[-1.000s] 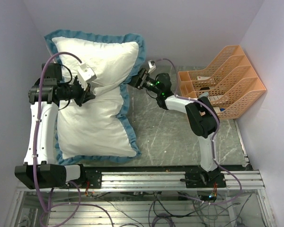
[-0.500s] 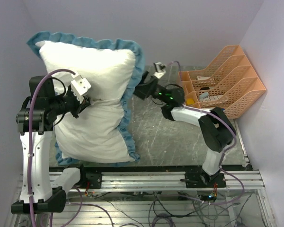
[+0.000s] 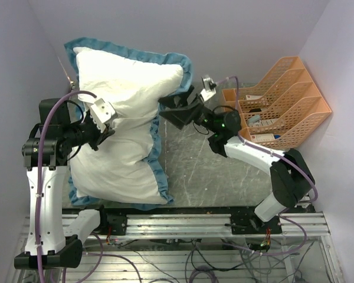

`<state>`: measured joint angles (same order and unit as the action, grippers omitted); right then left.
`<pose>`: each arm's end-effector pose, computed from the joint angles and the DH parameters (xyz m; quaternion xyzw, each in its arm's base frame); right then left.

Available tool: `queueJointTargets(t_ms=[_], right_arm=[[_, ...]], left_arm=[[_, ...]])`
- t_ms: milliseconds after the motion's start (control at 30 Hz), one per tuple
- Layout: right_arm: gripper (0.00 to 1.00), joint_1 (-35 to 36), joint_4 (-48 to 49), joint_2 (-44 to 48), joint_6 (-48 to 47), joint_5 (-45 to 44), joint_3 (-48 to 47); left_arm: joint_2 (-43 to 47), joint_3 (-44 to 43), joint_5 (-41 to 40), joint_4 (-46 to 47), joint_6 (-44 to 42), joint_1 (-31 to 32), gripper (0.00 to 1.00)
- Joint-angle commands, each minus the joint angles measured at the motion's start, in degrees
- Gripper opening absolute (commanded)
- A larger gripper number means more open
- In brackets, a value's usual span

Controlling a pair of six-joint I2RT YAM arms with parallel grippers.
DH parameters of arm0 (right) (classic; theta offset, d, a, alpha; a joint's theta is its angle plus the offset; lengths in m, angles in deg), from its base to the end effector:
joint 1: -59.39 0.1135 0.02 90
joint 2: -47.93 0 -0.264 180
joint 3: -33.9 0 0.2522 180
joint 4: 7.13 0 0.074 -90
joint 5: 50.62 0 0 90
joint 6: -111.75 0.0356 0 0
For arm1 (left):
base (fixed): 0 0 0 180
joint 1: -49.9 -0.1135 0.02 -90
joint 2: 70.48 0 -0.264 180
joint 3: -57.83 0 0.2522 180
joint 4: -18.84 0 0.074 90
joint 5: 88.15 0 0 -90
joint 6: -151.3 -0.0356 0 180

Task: Remove the pillowcase from the pillow
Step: Remove the pillow from the pillowcase.

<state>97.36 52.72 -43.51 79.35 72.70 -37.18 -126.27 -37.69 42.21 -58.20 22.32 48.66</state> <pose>0.2585 0.2265 0.3556 -0.1858 0.4470 0.7239 0.4916 0.1464 -0.0199 0.4317 0.4169 0.7464 -0.1471 0.4974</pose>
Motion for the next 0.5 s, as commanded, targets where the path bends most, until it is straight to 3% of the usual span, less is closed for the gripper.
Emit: queueJointTargets(t_ms=[0,133,267,367,467], right_arm=[[1.0,1.48,-22.87,0.49,-14.6,-12.56,-7.78],[1.0,4.67,-31.9,-1.85,-21.78,-18.49,-15.07],[1.0,10.36,-45.75,0.93,-33.34,-36.39,-17.01],[1.0,10.16,-47.35,4.81,-31.46,-44.03,-10.64],[1.0,7.15,-46.63,6.4,-26.11,-43.06,-5.51]], left_arm=[[1.02,-2.24,3.83,-9.94,-5.58,0.36,0.07],[1.96,-2.25,5.07,-13.0,-9.03,0.35,0.07],[2.0,-3.82,5.21,-14.9,-10.45,0.35,0.07],[2.77,-4.08,4.67,-15.25,-11.75,0.36,0.07],[3.3,-3.62,4.99,-15.51,-12.41,0.35,0.07]])
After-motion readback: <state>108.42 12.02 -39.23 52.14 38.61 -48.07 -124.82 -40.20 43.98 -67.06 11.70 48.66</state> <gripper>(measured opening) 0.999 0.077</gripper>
